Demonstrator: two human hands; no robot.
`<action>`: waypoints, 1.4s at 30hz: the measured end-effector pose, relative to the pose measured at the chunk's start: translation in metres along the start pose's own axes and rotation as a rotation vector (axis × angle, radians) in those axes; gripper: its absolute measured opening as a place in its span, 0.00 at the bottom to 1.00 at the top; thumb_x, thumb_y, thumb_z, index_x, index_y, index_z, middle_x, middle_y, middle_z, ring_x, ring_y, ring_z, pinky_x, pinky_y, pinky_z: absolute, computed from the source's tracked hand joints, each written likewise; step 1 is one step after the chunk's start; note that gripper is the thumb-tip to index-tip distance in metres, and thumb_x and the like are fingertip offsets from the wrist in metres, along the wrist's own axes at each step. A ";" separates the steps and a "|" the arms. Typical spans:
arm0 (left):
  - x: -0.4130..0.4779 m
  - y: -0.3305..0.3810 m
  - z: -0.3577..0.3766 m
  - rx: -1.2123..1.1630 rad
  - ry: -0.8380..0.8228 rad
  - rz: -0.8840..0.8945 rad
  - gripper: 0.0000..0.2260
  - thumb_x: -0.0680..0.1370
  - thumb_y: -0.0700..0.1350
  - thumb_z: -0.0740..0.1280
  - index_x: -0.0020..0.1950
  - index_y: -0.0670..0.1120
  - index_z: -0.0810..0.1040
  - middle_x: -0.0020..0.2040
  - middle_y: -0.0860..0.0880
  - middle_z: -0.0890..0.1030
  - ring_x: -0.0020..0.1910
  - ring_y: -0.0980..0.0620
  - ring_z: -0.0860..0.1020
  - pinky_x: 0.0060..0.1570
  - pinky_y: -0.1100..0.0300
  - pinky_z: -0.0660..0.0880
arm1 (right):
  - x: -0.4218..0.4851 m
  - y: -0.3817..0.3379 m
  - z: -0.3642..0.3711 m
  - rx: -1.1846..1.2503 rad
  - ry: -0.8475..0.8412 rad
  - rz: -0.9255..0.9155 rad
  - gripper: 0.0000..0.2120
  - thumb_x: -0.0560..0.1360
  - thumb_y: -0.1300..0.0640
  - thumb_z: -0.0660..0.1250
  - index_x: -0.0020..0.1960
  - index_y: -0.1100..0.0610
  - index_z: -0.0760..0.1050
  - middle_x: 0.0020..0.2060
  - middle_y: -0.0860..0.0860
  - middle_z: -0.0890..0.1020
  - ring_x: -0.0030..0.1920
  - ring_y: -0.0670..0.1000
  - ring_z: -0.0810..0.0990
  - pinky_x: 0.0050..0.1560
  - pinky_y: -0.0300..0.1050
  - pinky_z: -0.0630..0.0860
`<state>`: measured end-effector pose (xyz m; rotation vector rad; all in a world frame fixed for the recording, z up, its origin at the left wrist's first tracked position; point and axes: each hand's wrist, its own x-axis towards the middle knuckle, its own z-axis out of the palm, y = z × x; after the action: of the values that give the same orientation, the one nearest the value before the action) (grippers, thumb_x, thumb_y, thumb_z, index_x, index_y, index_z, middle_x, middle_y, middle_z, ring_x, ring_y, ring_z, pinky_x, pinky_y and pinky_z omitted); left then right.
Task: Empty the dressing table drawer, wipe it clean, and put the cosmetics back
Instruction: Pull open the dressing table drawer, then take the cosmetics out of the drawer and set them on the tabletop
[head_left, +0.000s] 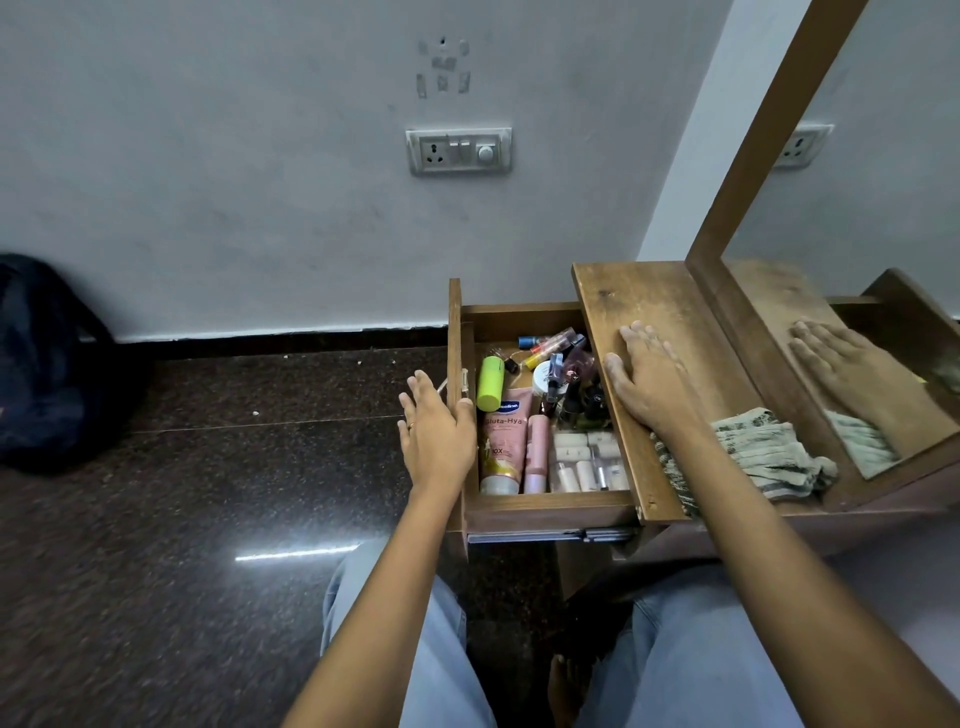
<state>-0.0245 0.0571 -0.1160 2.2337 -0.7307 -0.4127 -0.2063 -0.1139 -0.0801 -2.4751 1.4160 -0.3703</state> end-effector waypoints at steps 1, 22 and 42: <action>0.001 -0.001 -0.002 0.012 0.008 0.010 0.30 0.82 0.51 0.56 0.80 0.45 0.46 0.80 0.46 0.49 0.78 0.46 0.46 0.75 0.47 0.47 | 0.000 0.000 0.000 0.001 -0.002 -0.001 0.26 0.81 0.47 0.53 0.77 0.56 0.58 0.77 0.53 0.58 0.77 0.50 0.53 0.76 0.47 0.47; 0.012 -0.029 -0.024 0.330 0.094 0.118 0.26 0.84 0.49 0.50 0.80 0.46 0.47 0.80 0.47 0.51 0.78 0.45 0.47 0.75 0.46 0.47 | -0.001 -0.002 -0.002 0.005 0.001 0.000 0.26 0.82 0.48 0.53 0.77 0.56 0.58 0.77 0.53 0.58 0.77 0.50 0.53 0.76 0.47 0.47; 0.011 -0.033 -0.021 0.475 0.093 0.272 0.23 0.83 0.43 0.50 0.79 0.44 0.54 0.78 0.44 0.57 0.78 0.46 0.51 0.75 0.47 0.48 | -0.003 -0.131 0.055 0.109 -0.168 -0.443 0.12 0.75 0.63 0.64 0.58 0.60 0.78 0.50 0.55 0.83 0.53 0.53 0.80 0.55 0.40 0.75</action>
<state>0.0065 0.0801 -0.1268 2.5144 -1.1595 0.0042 -0.0835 -0.0416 -0.0858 -2.6418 0.7557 -0.3045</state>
